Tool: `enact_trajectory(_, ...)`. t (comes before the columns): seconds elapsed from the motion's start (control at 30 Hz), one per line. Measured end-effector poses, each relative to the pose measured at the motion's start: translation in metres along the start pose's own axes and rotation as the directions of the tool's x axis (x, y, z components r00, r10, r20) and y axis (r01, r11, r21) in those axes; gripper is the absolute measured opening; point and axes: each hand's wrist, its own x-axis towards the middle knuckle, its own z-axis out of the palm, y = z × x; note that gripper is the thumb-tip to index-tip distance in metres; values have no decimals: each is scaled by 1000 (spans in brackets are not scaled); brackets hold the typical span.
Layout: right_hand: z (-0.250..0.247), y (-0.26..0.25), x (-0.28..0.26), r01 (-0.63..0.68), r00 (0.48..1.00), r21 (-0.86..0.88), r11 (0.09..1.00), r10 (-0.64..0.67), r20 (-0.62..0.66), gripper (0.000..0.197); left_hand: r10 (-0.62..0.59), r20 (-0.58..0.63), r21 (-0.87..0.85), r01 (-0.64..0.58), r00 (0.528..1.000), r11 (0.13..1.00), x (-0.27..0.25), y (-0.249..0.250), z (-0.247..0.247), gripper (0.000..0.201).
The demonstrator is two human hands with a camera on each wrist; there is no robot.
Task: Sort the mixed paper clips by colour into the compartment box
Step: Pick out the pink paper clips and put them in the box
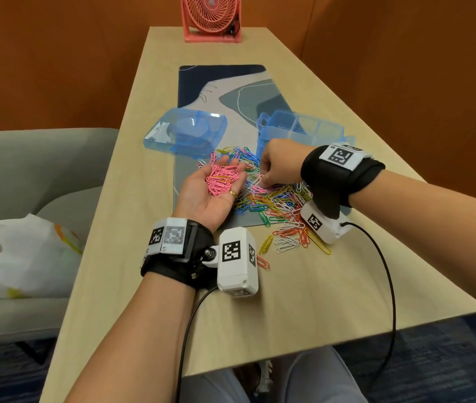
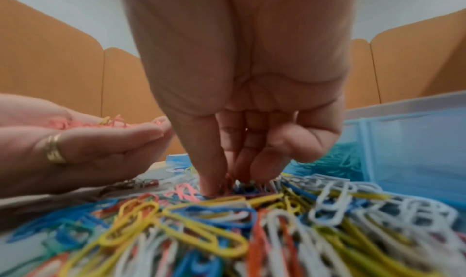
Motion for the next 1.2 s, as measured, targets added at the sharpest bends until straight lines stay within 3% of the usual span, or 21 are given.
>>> enact_trajectory(0.2, -5, 4, -5, 11, 999, 58, 998, -14, 52, 21, 9, 2, 0, -9, 1000, 1000, 0, 1, 0, 31)
enact_trajectory(0.3, -11, 7, -8, -5, 997, 140, 990, -5, 72, 10, 20, -3, -2, -20, 1000, 1000, 1, 3, -1, 30)
enact_trajectory(0.57, -29, 7, -10, 9, 1000, 302, 953, -13, 10, 5, 29, -19, 34, -28, 999, 999, 3, 3, -2, 30)
enact_trajectory(0.73, -32, 0, -8, 16, 999, 201, 979, -24, 37, 8, 32, -25, 52, -31, 999, 998, 4, 3, -3, 28)
enact_trajectory(0.97, -38, -3, -9, 46, 999, 275, 960, -43, -17, 4, 25, -29, 33, -24, 999, 999, 3, 2, -1, 30)
enact_trajectory(1.1, -41, -8, -10, 86, 994, 152, 985, -76, -74, 7, 27, -22, 32, -26, 999, 999, 2, 2, -1, 28)
enact_trajectory(1.2, -42, -12, -11, 104, 994, 231, 967, -90, -68, 7, 21, -5, 33, -21, 1000, 999, 2, 2, -1, 27)
